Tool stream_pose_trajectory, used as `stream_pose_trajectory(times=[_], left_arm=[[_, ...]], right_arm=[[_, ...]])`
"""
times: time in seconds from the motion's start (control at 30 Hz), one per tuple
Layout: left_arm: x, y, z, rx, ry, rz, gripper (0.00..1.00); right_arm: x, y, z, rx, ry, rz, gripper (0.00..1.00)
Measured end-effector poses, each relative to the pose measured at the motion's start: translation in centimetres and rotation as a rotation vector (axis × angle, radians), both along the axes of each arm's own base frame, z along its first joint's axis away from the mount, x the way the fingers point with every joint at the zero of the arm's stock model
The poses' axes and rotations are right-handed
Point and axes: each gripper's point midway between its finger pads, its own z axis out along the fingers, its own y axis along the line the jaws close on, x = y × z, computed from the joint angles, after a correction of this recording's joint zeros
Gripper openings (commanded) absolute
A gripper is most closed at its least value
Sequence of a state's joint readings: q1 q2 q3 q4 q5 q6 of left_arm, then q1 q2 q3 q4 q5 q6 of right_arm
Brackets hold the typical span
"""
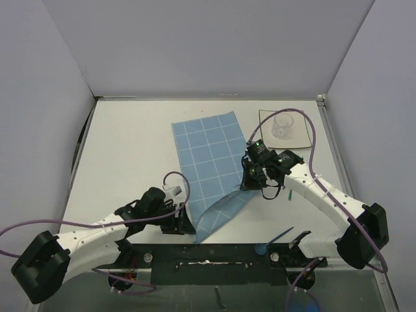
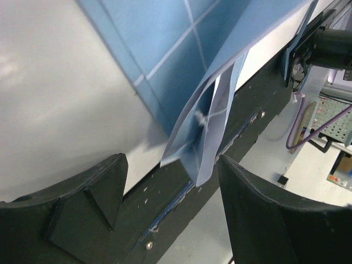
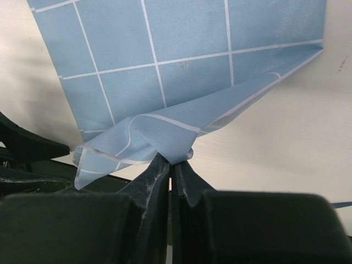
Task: Set the dinner table for one person
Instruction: Fold the napkin at the center of the board.
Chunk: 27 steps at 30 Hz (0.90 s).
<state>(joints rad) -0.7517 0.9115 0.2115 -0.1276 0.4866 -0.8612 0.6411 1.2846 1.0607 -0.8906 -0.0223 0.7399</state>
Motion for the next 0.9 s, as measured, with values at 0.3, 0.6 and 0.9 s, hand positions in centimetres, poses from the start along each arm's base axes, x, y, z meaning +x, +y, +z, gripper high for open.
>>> stream_pose_trajectory(times=[0.3,0.6,0.9], left_arm=[[1.9,-2.5,0.2,-0.043,-0.054,-0.049,0.66],[1.3,-3.1,0.5,-0.065,-0.084,-0.080,0.64],[1.2,-2.9,2.0,-0.092,-0.136,-0.071,0.48]], right_arm=[[0.0,0.1,0.0,0.003,0.002,0.002,0.00],[0.0,0.0,-0.3,0.007,0.007,0.001,0.00],[0.1,0.2,-0.3,0.014,0.003,0.003,0.00]])
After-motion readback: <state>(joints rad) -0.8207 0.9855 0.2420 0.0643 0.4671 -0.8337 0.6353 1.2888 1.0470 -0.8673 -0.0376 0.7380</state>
